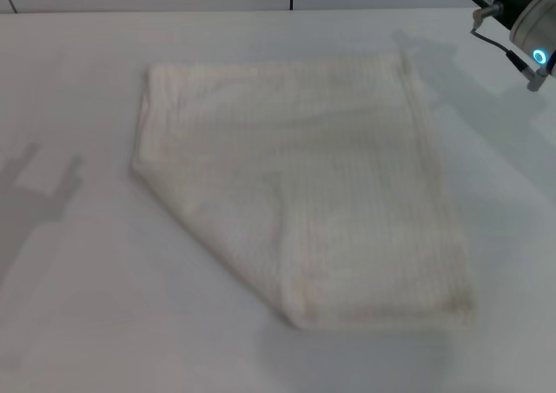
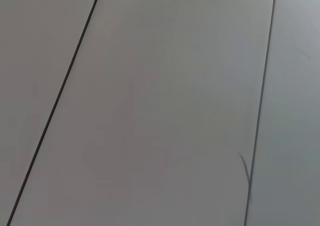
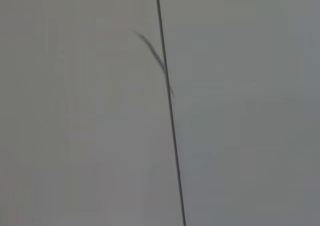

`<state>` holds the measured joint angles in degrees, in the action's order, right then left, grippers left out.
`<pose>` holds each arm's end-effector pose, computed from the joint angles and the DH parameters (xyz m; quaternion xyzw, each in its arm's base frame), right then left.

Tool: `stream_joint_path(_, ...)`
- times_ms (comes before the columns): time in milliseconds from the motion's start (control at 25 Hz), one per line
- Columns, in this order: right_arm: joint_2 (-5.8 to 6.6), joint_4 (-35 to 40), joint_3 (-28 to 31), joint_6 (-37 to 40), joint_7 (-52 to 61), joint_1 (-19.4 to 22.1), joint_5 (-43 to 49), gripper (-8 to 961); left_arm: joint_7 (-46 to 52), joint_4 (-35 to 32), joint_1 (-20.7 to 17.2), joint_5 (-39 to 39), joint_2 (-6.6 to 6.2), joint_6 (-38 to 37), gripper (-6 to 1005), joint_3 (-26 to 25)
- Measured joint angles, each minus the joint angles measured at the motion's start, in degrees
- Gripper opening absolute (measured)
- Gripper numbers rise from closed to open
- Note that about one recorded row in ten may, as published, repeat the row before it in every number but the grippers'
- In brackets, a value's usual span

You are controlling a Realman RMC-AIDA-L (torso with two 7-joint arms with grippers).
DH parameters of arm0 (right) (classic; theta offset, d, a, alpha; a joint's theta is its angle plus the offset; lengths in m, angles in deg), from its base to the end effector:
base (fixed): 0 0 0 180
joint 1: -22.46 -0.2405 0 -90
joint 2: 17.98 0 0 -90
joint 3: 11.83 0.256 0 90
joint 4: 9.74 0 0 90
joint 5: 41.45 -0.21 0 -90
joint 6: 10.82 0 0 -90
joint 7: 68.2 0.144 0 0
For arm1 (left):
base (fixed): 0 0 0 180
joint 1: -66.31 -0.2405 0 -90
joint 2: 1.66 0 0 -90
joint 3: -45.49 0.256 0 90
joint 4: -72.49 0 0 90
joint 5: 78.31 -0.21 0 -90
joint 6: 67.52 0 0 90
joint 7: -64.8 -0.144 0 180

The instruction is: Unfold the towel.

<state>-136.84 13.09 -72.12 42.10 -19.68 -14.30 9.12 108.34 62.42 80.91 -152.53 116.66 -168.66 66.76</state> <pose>0.2357 0.4287 0.0102 -0.7880 0.2191 0.3585 0.4501 -0.3340 0.2441 0.0509 -0.6792 -0.1984 -0.5129 0.4861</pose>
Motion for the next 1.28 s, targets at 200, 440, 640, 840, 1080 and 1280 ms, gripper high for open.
stream_joint_path(200,0.08,0.8,-0.1,-0.1,0.3,-0.2,0.9,0,0.0,0.1,0.0,-0.1,-0.11,0.0,714,0.0)
stream_joint_path(440,1.50,10.2,-0.7,-2.8,18.2,-0.4,20.8,0,0.2,-0.2,0.3,-0.1,-0.18,-0.7,714,0.4)
stream_joint_path(640,4.93,22.0,-0.5,0.7,52.3,-4.0,56.8,0,0.2,-0.3,0.7,0.0,-0.14,-0.7,713,1.2)
stream_joint_path(840,7.42,25.1,4.4,17.4,73.8,-14.3,88.9,0,0.3,-0.4,1.2,0.0,-0.17,-0.6,713,1.7)
stream_joint_path(1080,6.73,23.6,4.3,22.0,77.7,-20.1,102.6,-1,0.2,-0.3,1.6,0.0,-0.20,-0.3,712,1.9)
stream_joint_path(1280,3.08,23.3,4.2,20.4,78.4,-20.3,109.4,-1,-0.2,-0.2,1.7,0.0,-0.16,-0.2,712,2.1)
